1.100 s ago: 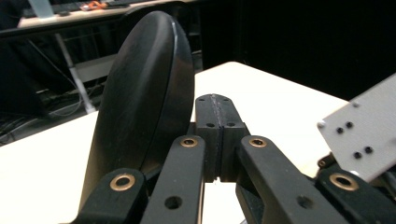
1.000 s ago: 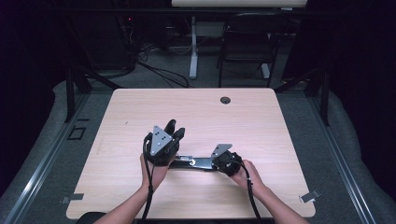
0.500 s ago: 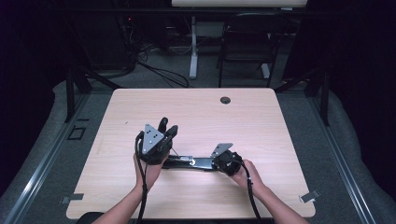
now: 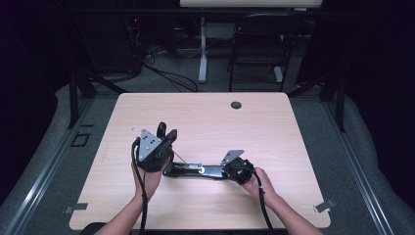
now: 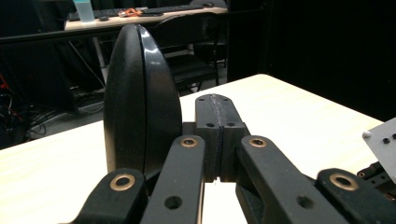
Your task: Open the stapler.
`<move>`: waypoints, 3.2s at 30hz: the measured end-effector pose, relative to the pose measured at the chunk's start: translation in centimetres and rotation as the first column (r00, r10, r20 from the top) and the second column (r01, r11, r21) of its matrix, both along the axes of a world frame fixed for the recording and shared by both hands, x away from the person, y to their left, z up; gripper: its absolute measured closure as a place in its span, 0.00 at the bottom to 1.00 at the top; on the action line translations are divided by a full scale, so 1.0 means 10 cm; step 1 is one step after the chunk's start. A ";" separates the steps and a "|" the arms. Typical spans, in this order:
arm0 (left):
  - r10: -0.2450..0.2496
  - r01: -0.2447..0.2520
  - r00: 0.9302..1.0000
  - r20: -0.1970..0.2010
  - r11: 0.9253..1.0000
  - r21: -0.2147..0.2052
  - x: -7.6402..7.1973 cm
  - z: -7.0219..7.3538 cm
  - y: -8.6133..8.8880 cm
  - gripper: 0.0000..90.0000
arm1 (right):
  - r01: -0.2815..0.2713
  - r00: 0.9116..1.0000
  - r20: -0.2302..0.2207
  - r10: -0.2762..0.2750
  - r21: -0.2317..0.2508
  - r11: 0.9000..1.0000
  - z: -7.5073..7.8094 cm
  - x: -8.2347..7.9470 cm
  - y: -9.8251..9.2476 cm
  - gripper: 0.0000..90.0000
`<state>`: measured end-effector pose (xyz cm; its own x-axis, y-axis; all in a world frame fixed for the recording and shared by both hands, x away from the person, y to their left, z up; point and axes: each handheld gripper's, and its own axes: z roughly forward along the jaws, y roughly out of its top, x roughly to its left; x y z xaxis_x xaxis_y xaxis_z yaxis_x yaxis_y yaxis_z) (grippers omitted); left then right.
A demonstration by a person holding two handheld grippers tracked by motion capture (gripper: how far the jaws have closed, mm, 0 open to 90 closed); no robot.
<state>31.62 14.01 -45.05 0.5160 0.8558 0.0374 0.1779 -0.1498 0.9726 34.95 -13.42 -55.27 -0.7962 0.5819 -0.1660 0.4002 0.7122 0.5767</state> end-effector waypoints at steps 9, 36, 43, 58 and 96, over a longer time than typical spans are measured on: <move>0.016 -0.016 1.000 0.008 1.000 0.009 -0.01 0.00 0.05 1.00 | -0.001 1.000 -0.011 0.001 0.000 1.000 0.00 0.00 0.00 1.00; 0.183 -0.187 0.975 -0.129 0.982 -0.025 0.22 -0.13 0.66 1.00 | 0.001 1.000 -0.017 -0.001 0.001 1.000 0.01 0.01 0.00 1.00; 0.137 -0.139 0.980 -0.142 0.990 -0.004 0.21 -0.11 0.60 0.97 | 0.009 1.000 -0.020 -0.009 0.022 1.000 0.00 0.01 0.00 1.00; -0.167 0.206 0.932 -0.321 0.974 0.094 0.12 -0.12 0.23 0.41 | 0.023 0.999 -0.044 -0.022 0.036 0.999 0.01 0.04 -0.02 1.00; -0.307 0.438 0.814 -0.493 0.882 0.174 -0.09 -0.39 0.14 0.05 | 0.066 0.982 -0.175 -0.063 0.007 0.998 0.56 0.01 -0.62 0.16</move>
<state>30.68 15.37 -48.93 0.8094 0.5827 -0.0732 0.4497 -0.5348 0.7153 35.02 -19.61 -49.64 -0.7730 0.6341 -0.0200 0.5407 0.6749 0.5022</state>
